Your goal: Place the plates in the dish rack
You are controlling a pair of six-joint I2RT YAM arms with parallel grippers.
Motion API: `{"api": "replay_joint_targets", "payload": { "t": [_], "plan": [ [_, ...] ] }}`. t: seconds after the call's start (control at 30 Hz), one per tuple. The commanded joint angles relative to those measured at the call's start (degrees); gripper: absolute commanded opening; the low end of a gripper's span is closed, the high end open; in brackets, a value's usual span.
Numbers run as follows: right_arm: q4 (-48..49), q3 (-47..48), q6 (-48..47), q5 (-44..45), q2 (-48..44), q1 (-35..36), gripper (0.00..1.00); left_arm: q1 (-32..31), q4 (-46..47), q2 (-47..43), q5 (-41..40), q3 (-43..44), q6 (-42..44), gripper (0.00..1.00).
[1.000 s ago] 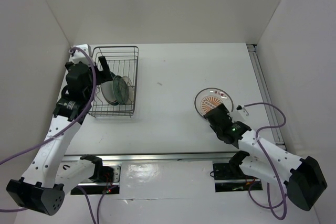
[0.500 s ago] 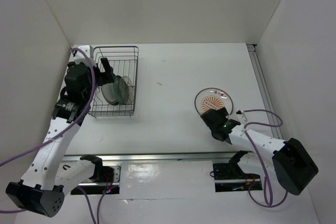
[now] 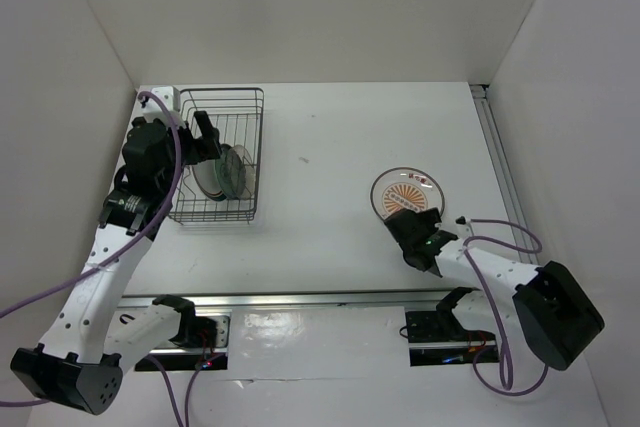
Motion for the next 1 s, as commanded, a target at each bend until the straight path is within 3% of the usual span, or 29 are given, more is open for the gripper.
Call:
{"api": "replay_joint_targets", "payload": {
  "t": [0.0, 0.3, 0.4, 0.43, 0.57, 0.63, 0.7, 0.97],
  "plan": [
    [-1.4, -2.2, 2.8, -0.3, 3.3, -0.5, 0.69, 0.3, 2.0, -1.9, 1.0, 1.5, -1.0, 1.0],
    [0.0, -1.7, 5.0, -1.0, 6.4, -0.5, 0.64, 0.3, 2.0, -1.9, 1.5, 1.5, -1.0, 1.0],
    [1.1, -2.4, 5.6, -2.3, 6.9, -0.5, 0.5, 0.3, 2.0, -2.4, 0.9, 1.0, -1.0, 1.0],
    [1.6, -3.0, 5.6, -2.3, 6.9, -0.5, 0.36, 0.3, 2.0, -2.4, 0.9, 1.0, -1.0, 1.0],
    [2.1, -3.5, 5.5, -2.3, 5.8, -0.5, 0.15, -0.8, 2.6, -2.9, 0.3, 1.0, -0.5, 1.0],
    [2.1, -3.5, 5.5, -2.8, 5.8, -0.5, 0.12, -1.3, 2.6, -2.9, 0.3, 0.4, -0.5, 1.0],
    [2.1, -3.5, 4.4, -2.8, 5.8, -0.5, 0.01, -1.3, 2.6, -2.9, -0.2, 0.4, 0.0, 1.0],
    [7.5, -2.4, -1.1, -2.2, -1.3, 0.1, 0.0, -2.4, 2.6, -2.9, 3.8, 0.4, 0.5, 1.0]
  ]
}}
